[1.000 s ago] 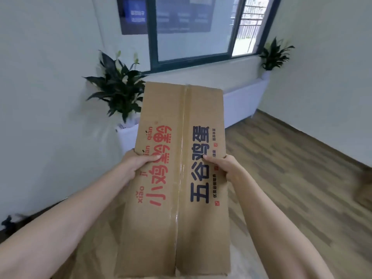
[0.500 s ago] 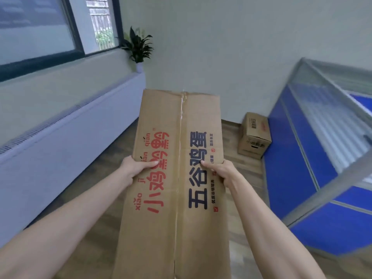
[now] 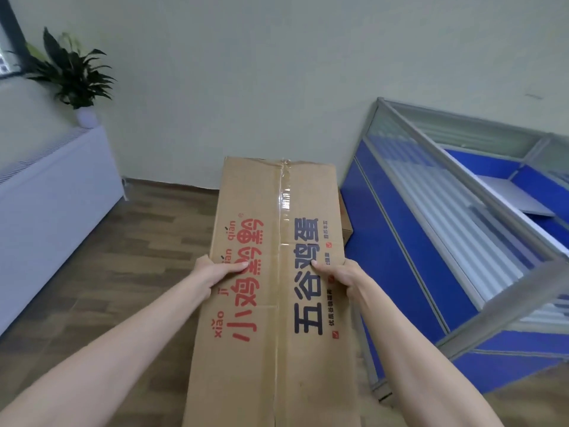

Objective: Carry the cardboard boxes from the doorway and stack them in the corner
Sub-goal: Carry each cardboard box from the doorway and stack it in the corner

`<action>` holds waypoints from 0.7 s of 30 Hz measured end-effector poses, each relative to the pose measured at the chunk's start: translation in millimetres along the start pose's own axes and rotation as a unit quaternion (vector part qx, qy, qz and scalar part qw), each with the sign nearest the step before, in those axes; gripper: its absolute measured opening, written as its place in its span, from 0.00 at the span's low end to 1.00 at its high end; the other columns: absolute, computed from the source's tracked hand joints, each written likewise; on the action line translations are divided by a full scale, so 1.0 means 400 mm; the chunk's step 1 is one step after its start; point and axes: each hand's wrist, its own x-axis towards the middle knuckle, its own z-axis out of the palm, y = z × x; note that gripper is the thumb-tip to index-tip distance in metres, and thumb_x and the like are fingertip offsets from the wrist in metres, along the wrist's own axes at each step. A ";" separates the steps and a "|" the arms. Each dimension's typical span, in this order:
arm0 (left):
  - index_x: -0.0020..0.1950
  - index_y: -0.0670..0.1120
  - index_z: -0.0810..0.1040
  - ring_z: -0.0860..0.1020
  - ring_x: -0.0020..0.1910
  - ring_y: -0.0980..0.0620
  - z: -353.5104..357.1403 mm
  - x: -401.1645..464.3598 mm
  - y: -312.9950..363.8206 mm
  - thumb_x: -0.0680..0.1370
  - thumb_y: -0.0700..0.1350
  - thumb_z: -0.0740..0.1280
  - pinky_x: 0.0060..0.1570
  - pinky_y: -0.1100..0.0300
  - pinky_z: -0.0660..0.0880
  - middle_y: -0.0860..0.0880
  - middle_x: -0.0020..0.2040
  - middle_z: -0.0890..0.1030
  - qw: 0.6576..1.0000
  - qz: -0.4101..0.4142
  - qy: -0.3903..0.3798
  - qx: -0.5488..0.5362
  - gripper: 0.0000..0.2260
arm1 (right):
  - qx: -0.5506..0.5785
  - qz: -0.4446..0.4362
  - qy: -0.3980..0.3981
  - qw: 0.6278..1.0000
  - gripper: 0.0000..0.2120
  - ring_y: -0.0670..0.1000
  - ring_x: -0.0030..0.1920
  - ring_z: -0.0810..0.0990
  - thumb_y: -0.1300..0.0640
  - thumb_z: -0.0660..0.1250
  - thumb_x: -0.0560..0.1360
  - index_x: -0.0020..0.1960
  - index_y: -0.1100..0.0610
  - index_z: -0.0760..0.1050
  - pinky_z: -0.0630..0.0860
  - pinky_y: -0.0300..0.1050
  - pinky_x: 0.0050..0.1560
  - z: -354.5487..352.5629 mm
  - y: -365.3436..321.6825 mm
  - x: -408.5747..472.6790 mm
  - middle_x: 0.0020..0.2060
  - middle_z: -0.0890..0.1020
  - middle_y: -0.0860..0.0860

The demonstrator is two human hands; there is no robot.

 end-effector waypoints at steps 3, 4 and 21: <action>0.64 0.43 0.76 0.84 0.52 0.43 0.035 0.146 0.113 0.60 0.46 0.85 0.57 0.41 0.80 0.42 0.53 0.85 1.000 -0.002 -0.016 0.006 0.35 | -0.002 0.007 0.016 1.000 0.18 0.51 0.50 0.83 0.45 0.80 0.69 0.50 0.51 0.76 0.74 0.45 0.40 -0.026 -0.088 0.140 0.51 0.85 0.52; 0.64 0.43 0.76 0.84 0.52 0.43 0.047 0.193 0.146 0.60 0.46 0.85 0.56 0.41 0.80 0.42 0.53 0.85 1.000 0.000 -0.021 0.010 0.35 | 0.000 0.010 0.021 1.000 0.18 0.52 0.50 0.83 0.45 0.79 0.69 0.50 0.51 0.76 0.74 0.45 0.40 -0.033 -0.112 0.184 0.51 0.85 0.52; 0.61 0.42 0.78 0.86 0.46 0.41 0.336 1.021 0.626 0.63 0.42 0.84 0.44 0.46 0.82 0.40 0.48 0.87 0.999 -0.030 0.001 0.026 0.29 | 0.064 0.061 -0.023 0.996 0.25 0.57 0.54 0.84 0.48 0.82 0.66 0.58 0.56 0.78 0.77 0.50 0.44 -0.182 -0.421 1.157 0.54 0.86 0.55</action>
